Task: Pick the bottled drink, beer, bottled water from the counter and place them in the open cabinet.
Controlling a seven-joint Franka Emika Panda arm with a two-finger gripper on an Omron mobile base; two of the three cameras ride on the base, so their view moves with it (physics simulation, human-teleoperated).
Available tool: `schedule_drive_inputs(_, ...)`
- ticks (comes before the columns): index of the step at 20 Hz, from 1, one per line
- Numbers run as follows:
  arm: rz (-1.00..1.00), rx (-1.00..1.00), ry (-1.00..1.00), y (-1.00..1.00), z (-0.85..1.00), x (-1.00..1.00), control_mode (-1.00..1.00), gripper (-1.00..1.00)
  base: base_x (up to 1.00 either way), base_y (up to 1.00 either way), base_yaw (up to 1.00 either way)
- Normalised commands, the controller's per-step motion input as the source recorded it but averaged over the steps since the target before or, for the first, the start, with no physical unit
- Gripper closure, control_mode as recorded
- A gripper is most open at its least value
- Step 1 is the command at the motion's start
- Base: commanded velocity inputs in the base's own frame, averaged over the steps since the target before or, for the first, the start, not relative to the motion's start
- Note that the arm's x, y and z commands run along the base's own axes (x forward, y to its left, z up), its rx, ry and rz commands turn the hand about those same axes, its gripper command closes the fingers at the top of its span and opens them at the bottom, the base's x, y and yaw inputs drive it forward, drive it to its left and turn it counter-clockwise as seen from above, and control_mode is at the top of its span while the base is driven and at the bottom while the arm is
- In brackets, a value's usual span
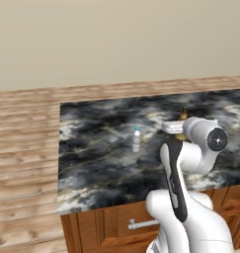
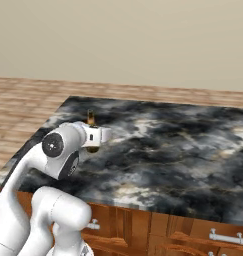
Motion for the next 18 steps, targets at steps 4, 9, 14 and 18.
schedule_drive_inputs(4, -0.21, -0.05, -0.02, -0.38, 0.47, -0.64, -1.0, 1.0, 0.0, 0.0, 0.0)
schedule_drive_inputs(9, -0.14, 0.0, 0.01, -0.44, 0.39, -0.73, -1.0, 1.0, 0.0, 0.0, 0.0)
schedule_drive_inputs(14, -0.02, 0.0, 0.02, -0.17, 0.5, -0.51, -1.0, 1.0, 0.0, 0.0, 0.0)
schedule_drive_inputs(18, 0.0, 0.0, -0.02, 0.0, 0.31, -0.63, -1.0, 1.0, 0.0, 0.0, 0.0)
